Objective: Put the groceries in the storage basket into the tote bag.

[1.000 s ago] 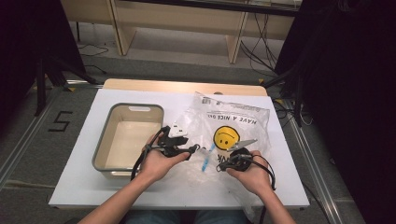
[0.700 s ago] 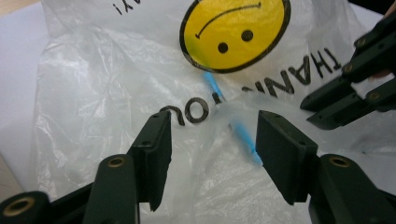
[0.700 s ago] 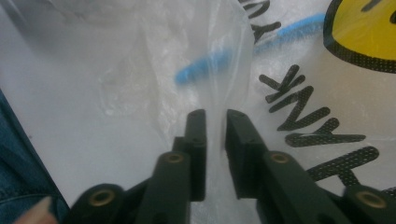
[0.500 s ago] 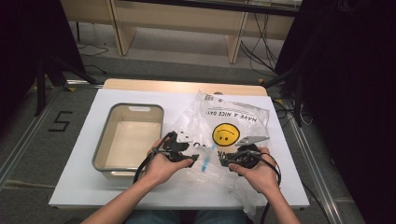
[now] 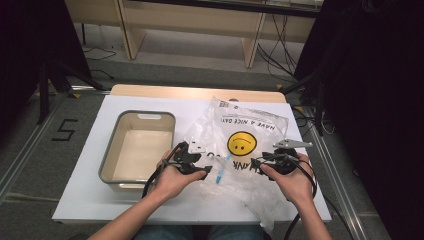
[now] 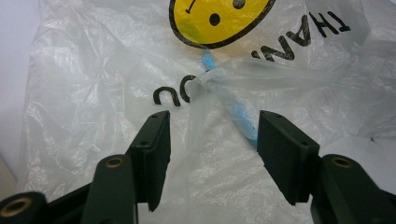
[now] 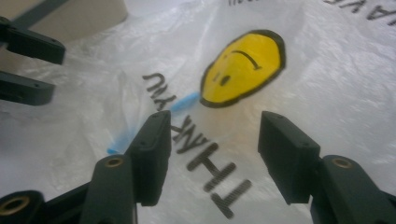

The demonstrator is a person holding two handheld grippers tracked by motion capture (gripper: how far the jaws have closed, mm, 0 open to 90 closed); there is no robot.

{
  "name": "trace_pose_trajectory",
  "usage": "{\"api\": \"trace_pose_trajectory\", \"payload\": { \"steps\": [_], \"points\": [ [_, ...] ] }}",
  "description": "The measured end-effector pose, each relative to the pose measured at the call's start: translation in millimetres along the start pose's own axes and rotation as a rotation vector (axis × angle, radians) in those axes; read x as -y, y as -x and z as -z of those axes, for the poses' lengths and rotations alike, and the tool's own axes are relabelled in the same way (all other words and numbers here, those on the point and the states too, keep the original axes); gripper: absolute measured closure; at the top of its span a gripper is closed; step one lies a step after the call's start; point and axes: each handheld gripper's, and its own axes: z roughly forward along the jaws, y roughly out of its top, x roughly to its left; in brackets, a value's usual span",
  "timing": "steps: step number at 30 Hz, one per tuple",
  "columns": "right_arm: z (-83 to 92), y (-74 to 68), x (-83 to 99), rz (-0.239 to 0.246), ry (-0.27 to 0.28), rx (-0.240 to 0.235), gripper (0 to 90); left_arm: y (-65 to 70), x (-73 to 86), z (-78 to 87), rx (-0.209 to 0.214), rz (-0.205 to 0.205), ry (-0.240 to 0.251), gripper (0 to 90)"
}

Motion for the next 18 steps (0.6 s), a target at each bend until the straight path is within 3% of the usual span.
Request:
{"api": "trace_pose_trajectory", "payload": {
  "steps": [9,18],
  "points": [
    [5.7,16.5,15.3,-0.06,-0.036,0.115,34.0,0.8,2.7,2.1,-0.015,-0.017,0.003,39.6],
    [9.6,25.7,34.0,-0.126,-0.068,0.141,33.8,1.1,5.8,2.7,-0.023,-0.015,0.003,37.6]
  ]
}}
